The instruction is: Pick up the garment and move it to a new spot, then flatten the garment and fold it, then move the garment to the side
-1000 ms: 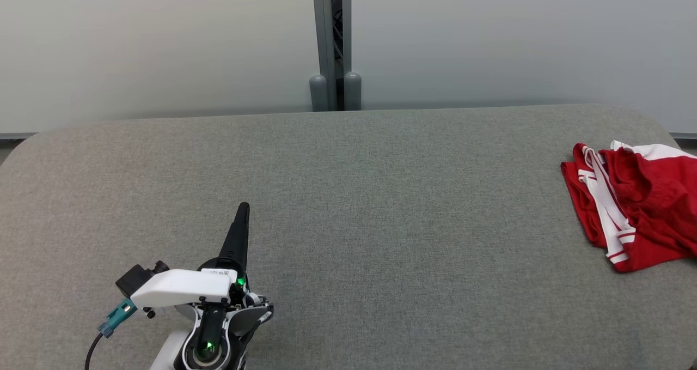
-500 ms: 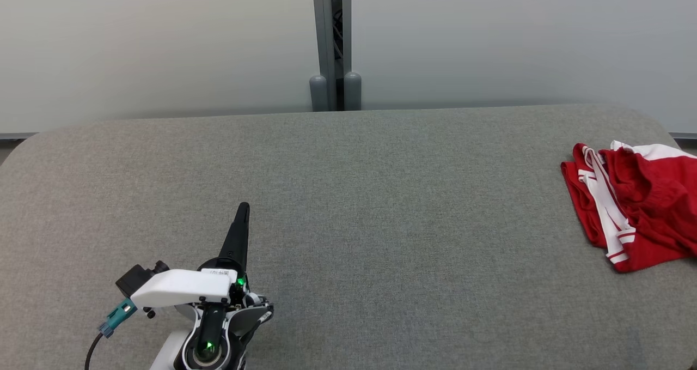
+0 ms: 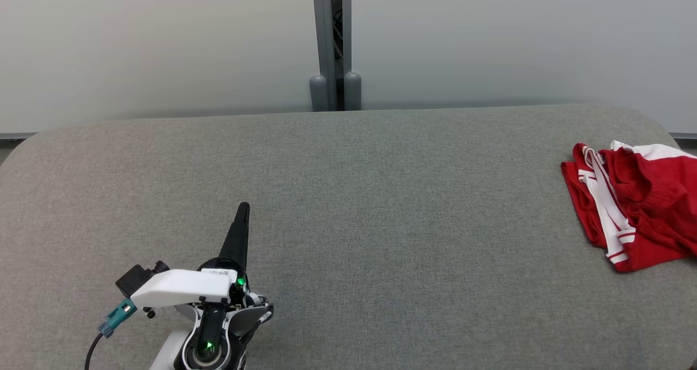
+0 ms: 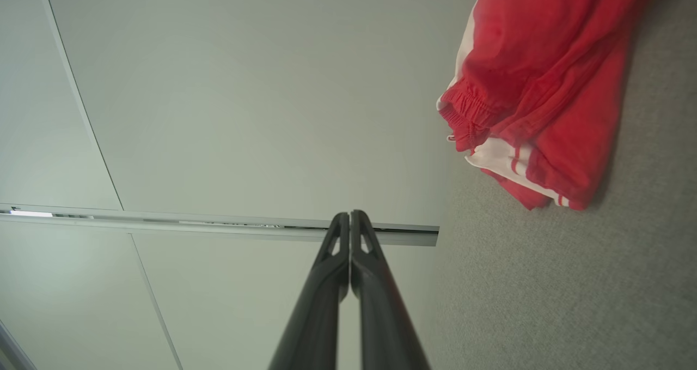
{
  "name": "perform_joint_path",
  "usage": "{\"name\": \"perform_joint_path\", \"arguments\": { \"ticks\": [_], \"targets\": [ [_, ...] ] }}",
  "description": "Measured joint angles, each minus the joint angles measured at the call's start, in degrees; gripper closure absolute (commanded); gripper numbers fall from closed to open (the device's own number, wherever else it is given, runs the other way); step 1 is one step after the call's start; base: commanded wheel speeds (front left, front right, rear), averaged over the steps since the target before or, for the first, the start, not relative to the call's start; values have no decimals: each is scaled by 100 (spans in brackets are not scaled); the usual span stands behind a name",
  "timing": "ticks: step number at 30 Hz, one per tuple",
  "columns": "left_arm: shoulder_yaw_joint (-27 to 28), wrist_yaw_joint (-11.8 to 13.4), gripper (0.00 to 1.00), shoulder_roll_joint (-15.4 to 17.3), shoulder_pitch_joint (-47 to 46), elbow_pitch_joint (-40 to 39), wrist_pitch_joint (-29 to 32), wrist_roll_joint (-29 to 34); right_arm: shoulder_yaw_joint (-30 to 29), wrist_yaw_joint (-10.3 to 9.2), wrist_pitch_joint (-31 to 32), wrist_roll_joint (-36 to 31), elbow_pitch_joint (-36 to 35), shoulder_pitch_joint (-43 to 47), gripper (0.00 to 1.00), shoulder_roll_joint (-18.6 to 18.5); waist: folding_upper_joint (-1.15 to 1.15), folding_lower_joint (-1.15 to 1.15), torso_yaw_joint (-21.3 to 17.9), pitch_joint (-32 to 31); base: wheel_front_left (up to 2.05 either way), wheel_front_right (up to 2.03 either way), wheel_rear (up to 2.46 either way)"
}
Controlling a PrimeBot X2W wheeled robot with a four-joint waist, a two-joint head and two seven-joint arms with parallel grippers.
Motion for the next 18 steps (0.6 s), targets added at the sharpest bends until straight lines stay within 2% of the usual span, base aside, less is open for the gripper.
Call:
{"name": "perform_joint_path", "arguments": {
  "ticks": [18],
  "targets": [
    [0, 0, 100, 0, 0, 0, 1, 0, 1, 0, -1, 0, 0, 0, 100, 0, 0, 0, 0, 0, 0, 0, 0]
  ]
}}
